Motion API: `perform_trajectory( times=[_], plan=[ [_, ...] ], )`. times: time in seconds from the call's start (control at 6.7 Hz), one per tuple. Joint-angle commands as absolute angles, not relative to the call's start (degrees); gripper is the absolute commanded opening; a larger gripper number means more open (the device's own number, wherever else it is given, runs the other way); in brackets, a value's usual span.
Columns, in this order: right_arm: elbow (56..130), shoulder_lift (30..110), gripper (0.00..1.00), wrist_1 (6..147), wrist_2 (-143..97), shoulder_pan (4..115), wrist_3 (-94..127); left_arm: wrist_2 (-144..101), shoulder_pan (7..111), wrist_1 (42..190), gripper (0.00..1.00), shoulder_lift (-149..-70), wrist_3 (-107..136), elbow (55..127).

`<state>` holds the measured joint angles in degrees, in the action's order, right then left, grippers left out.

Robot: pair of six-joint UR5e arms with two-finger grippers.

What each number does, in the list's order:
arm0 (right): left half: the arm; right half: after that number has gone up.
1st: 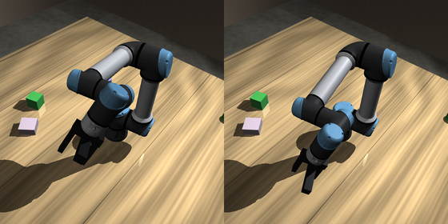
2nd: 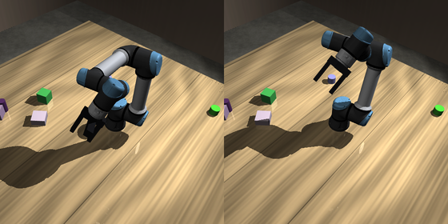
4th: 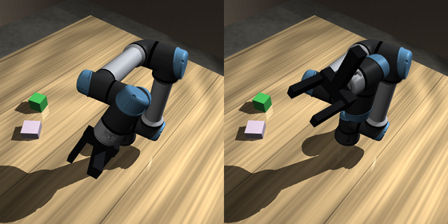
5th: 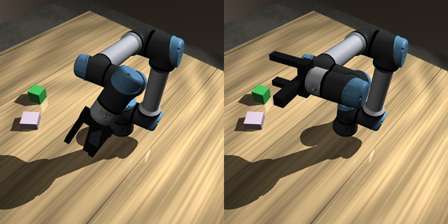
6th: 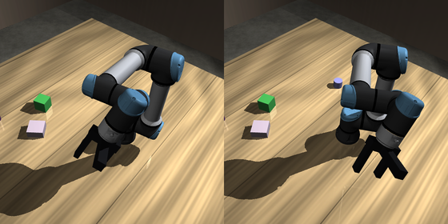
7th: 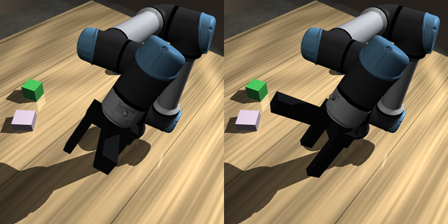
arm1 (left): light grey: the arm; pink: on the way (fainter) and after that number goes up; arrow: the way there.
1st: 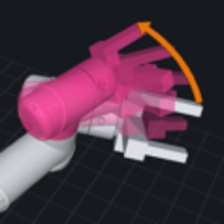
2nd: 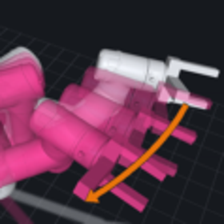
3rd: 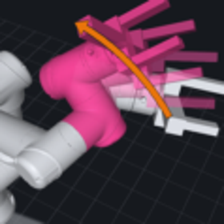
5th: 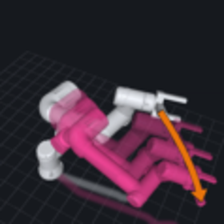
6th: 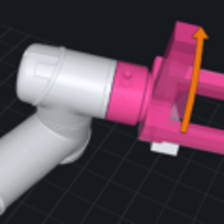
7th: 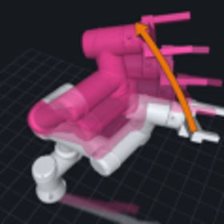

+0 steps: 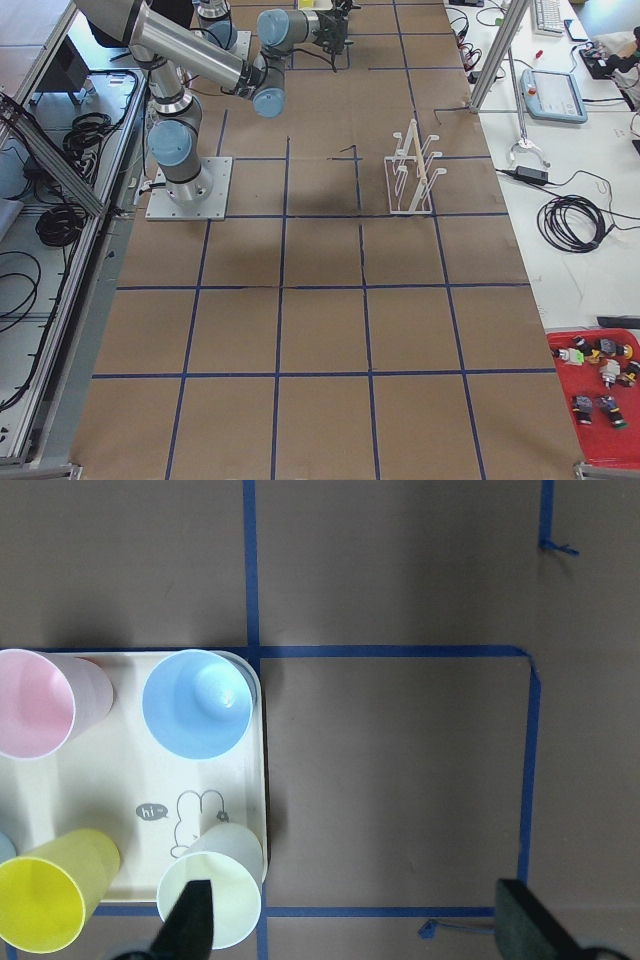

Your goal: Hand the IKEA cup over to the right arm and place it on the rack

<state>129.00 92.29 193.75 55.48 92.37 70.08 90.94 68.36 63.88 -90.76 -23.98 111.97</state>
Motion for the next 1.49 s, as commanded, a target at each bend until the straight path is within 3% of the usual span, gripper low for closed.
perform_trajectory(
  times=[0.0,0.3,0.75,0.9,1.19,1.34],
  plan=[
    [131.56,92.02,0.99,197.91,56.16,92.37,72.15,90.97,68.20,55.84,0.99,-97.52,-25.13,113.73],
    [131.84,91.67,1.00,198.10,56.07,92.37,74.52,90.79,65.23,53.53,0.99,-102.81,-27.33,114.17],
    [131.84,91.67,1.00,198.02,55.72,92.37,75.23,91.14,64.86,53.79,0.99,-103.01,-27.33,115.57],
    [131.84,91.58,1.00,197.84,55.90,92.37,75.06,91.32,64.86,53.79,0.93,-103.01,-27.25,115.84],
    [131.84,91.58,1.00,198.02,55.99,92.37,74.97,96.23,64.86,53.70,0.30,-102.92,-27.07,115.49],
    [131.84,91.58,1.00,198.02,55.99,92.37,74.88,96.24,64.86,53.70,0.10,-102.92,-27.16,115.31]
  ],
)
